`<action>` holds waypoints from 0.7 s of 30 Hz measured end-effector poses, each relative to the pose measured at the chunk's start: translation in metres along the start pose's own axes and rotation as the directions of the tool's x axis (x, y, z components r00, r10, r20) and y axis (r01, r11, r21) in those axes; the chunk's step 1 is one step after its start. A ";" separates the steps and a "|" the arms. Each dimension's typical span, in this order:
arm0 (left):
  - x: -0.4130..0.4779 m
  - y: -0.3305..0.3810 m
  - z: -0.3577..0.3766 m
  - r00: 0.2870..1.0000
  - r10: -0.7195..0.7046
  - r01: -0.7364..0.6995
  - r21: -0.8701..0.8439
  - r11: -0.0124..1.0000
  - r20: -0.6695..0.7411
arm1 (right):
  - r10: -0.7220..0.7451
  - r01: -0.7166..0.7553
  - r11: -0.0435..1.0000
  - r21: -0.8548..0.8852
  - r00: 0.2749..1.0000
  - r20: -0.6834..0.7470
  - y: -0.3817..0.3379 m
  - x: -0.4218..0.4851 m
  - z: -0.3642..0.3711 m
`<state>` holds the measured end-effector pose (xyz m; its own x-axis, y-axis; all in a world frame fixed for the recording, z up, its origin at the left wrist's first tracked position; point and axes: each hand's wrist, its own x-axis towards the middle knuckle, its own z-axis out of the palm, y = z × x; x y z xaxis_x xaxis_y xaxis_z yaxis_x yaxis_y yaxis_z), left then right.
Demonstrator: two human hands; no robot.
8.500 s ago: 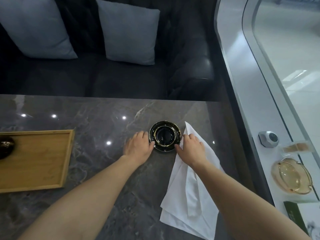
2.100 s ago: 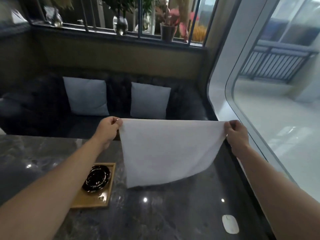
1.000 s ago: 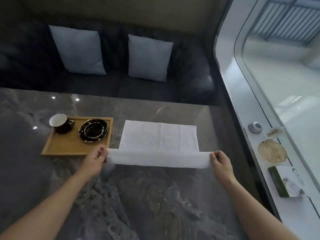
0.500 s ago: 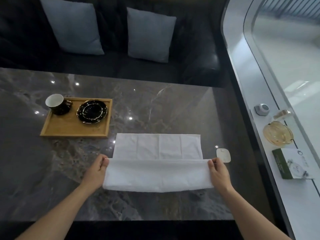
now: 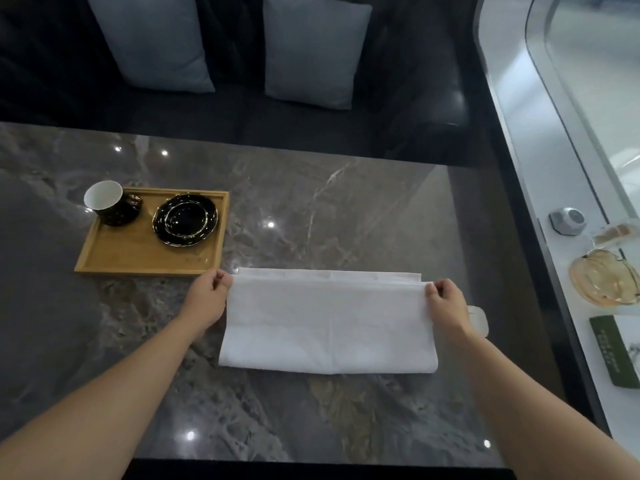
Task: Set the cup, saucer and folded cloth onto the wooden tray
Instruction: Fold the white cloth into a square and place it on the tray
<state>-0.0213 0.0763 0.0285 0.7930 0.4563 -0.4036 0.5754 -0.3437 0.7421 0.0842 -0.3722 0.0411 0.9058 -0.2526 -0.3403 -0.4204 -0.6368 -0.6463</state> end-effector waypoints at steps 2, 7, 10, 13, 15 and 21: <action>0.010 0.002 0.003 1.000 -0.011 0.011 0.007 1.000 -0.004 | -0.002 0.002 1.000 -0.018 1.000 -0.004 -0.002 0.009 0.004; 0.028 0.006 0.012 0.999 -0.025 0.027 0.051 0.998 -0.043 | 0.008 -0.007 0.998 -0.057 1.000 0.003 -0.006 0.027 0.011; 0.032 0.008 0.017 0.997 -0.009 0.018 0.131 0.991 -0.072 | 0.034 -0.032 0.996 -0.089 0.999 0.021 -0.008 0.035 0.015; 0.032 0.008 0.021 0.997 0.015 0.003 0.216 0.976 -0.078 | 0.049 -0.045 0.992 -0.117 0.998 0.025 -0.008 0.038 0.019; 0.032 0.008 0.024 0.995 0.014 0.011 0.265 0.964 -0.095 | 0.055 -0.053 0.992 -0.112 0.998 0.014 -0.007 0.040 0.021; 0.029 0.015 0.033 0.986 0.010 0.049 0.352 0.935 -0.164 | 0.047 -0.048 0.992 -0.117 0.999 -0.011 -0.005 0.040 0.025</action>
<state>0.0174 0.0574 0.0102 0.7555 0.5809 -0.3030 0.6468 -0.5880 0.4856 0.1210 -0.3604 0.0140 0.8856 -0.2897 -0.3630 -0.4540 -0.7047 -0.5452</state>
